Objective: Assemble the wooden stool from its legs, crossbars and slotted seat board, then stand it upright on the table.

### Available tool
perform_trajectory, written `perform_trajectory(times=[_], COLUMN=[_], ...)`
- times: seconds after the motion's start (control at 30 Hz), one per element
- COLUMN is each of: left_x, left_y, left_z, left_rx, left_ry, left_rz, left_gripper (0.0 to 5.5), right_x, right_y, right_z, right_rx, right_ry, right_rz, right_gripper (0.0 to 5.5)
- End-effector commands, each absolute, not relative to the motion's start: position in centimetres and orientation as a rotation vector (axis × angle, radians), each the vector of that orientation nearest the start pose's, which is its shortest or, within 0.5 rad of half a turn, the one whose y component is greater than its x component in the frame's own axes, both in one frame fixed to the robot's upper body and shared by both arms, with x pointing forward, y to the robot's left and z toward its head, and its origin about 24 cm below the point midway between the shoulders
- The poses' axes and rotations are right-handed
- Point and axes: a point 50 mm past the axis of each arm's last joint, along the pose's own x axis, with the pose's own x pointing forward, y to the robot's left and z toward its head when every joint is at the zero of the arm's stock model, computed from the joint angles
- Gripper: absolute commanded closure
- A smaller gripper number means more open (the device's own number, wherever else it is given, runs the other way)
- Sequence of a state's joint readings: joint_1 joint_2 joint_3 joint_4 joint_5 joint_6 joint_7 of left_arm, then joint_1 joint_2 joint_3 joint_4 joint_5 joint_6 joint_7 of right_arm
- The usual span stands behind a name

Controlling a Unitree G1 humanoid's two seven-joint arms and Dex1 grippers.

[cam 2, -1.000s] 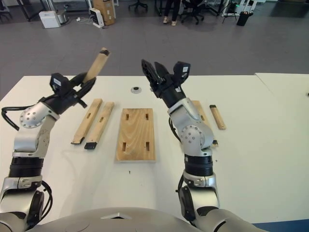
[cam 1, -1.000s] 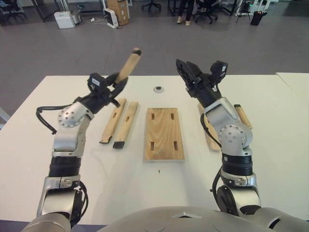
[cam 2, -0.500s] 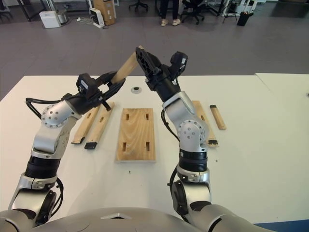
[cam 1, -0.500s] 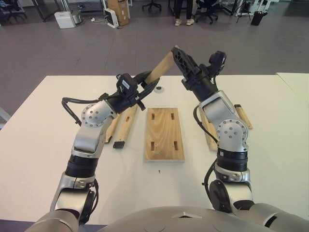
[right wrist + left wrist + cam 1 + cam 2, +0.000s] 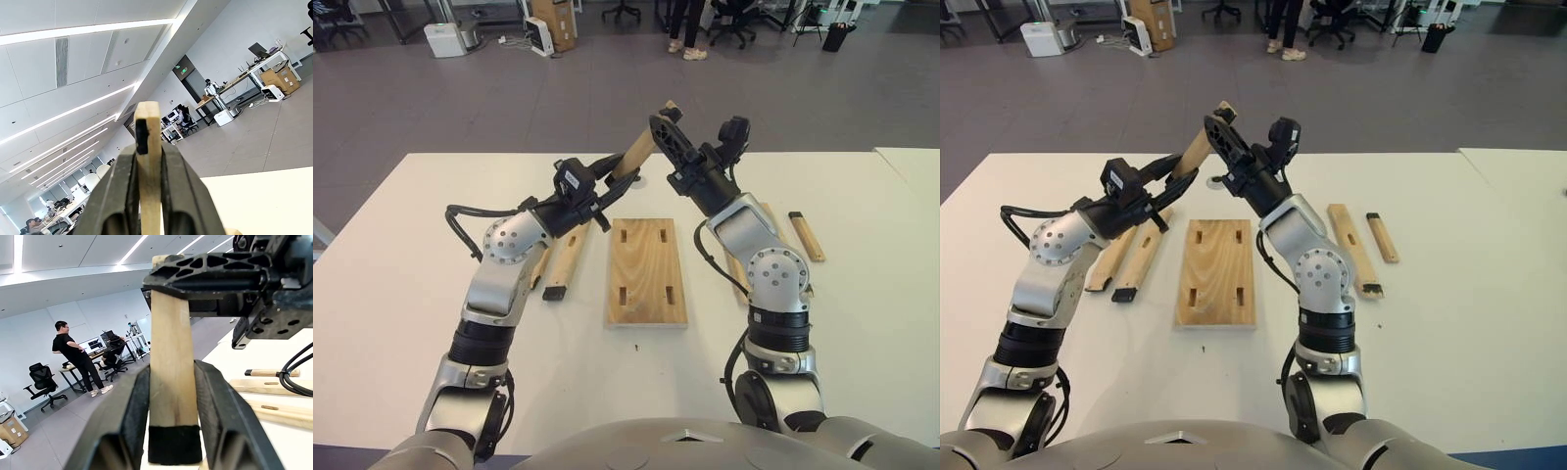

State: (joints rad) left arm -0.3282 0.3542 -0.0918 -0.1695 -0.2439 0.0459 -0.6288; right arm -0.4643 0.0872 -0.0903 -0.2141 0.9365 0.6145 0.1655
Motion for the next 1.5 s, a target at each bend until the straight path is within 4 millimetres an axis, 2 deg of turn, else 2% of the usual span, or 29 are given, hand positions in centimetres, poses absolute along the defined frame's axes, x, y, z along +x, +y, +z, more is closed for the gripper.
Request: perform_trajectory(times=[0.03, 0.1, 0.17, 0.3, 0.4, 0.53, 0.6, 0.67, 0.93, 1.03, 1.13, 1.23, 1.4, 1.5], left_x=[28.4, 28.8, 28.6, 28.4, 27.9, 28.0, 28.0, 28.1, 28.0, 27.8, 27.7, 27.4, 27.0, 27.1], left_y=[14.2, 15.9, 17.2, 19.5, 20.0, 20.6, 20.9, 21.0, 20.8, 21.0, 21.0, 20.8, 20.6, 20.3], left_z=[15.7, 15.7, 16.1, 15.9, 15.2, 14.9, 14.7, 14.6, 14.1, 14.0, 14.0, 13.7, 13.3, 13.3], left_rx=[0.194, 0.151, 0.211, 0.146, 0.059, 0.059, 0.053, 0.052, 0.055, 0.064, 0.063, 0.057, 0.061, 0.061], left_ry=[-0.362, -0.341, -0.325, -0.31, -0.298, -0.274, -0.259, -0.248, -0.236, -0.233, -0.231, -0.224, -0.206, -0.208], left_rz=[-0.718, -0.605, -0.571, -0.438, -0.33, -0.272, -0.254, -0.249, -0.244, -0.239, -0.232, -0.232, -0.24, -0.245], left_gripper=[3.64, 3.32, 3.06, 3.05, 3.05, 3.05, 3.05, 3.05, 3.05, 3.05, 3.05, 3.05, 3.05, 3.05], right_x=[29.5, 30.1, 30.4, 29.7, 29.2, 29.7, 29.8, 29.9, 29.8, 29.5, 29.0, 28.3, 27.4, 27.8], right_y=[-7.7, -8.8, -10.7, -14.3, -16.3, -18.0, -19.0, -19.8, -19.6, -19.9, -19.3, -19.0, -19.9, -19.9], right_z=[18.4, 17.8, 16.4, 12.7, 9.9, 8.7, 8.0, 7.5, 6.3, 7.0, 7.6, 7.1, 5.8, 6.7], right_rx=[0.791, 0.716, 0.578, 0.235, 0.106, 0.111, 0.271, 0.358, 0.378, 0.358, 0.366, 0.384, 0.348, 0.355], right_ry=[-0.123, -0.131, -0.143, -0.146, -0.09, -0.055, -0.012, 0.013, 0.06, 0.02, -0.003, 0.017, 0.054, 0.004], right_rz=[0.729, 0.619, 0.474, 0.221, 0.089, 0.0, -0.048, -0.079, -0.056, -0.075, -0.065, -0.06, -0.104, -0.083], right_gripper=[5.1, 5.1, 5.1, 5.1, 5.1, 5.1, 5.1, 5.1, 5.1, 5.1, 5.1, 5.1, 5.1, 5.1])
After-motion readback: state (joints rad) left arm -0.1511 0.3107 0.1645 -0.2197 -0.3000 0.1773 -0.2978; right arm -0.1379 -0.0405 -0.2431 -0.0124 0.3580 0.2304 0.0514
